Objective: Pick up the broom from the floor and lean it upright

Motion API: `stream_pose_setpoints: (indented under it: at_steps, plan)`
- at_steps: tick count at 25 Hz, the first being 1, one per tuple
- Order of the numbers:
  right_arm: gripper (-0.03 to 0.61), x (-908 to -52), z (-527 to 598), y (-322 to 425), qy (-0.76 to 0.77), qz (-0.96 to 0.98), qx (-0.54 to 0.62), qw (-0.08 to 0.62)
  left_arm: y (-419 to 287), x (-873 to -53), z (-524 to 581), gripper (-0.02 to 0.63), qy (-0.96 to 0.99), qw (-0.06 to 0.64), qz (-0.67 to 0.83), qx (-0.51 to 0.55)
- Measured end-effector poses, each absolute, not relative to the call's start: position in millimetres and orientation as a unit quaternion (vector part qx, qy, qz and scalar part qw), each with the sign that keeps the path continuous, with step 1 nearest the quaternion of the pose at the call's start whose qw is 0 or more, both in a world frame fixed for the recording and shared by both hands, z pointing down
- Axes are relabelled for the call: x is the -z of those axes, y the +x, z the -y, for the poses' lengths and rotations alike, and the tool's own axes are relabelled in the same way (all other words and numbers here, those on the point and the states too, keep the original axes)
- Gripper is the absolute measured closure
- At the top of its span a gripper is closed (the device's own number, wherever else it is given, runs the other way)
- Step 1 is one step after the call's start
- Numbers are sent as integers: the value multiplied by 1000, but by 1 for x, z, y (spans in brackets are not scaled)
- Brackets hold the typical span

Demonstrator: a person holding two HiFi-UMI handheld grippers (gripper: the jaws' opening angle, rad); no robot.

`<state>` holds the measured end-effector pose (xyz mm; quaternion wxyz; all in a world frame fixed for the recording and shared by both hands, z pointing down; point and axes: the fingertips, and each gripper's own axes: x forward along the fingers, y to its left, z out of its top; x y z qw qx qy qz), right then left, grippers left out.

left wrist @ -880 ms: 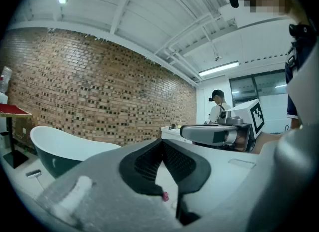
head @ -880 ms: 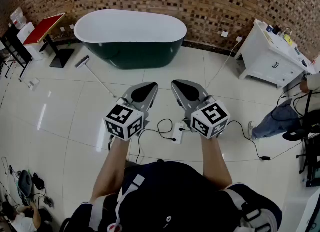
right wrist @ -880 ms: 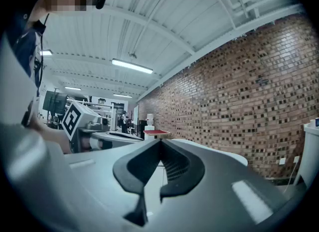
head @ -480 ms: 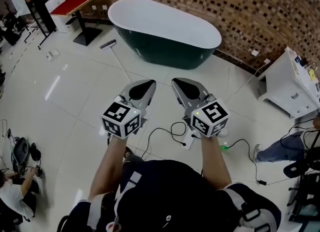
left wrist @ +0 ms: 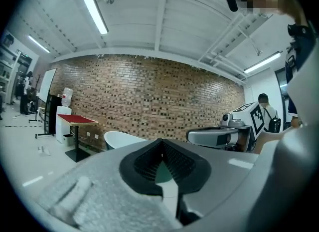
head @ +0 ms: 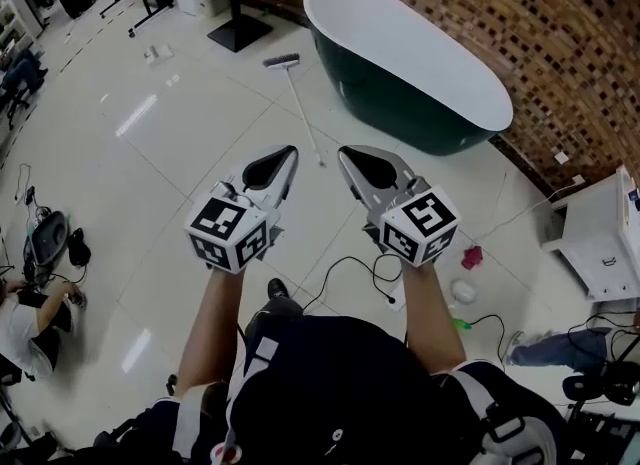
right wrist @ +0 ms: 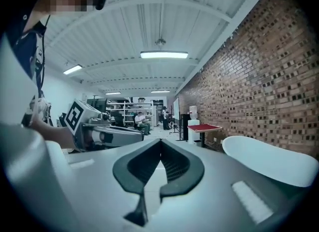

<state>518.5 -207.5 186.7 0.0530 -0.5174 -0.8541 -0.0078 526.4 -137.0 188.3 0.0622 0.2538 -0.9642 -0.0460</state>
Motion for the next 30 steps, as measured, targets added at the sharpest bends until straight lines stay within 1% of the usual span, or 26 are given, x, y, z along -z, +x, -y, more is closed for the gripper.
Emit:
stream_pose_setpoints:
  at_steps: [9,18,22,30]
  plan:
    - [577,-185,65,484,-546,834,13,77,502,-191,-24,612,205,77,973,69]
    - [577,-206,-3,435,-565,819,8,96,462,-212,-96,612,168,92,978,80]
    - [577,-215,-32,399,-582,808,2,94,427,-219,-117,612,157,97,980,76]
    - [577,-217,-85,289,-600,795,-21,87,325,-226,-163,612,145,104,981,72]
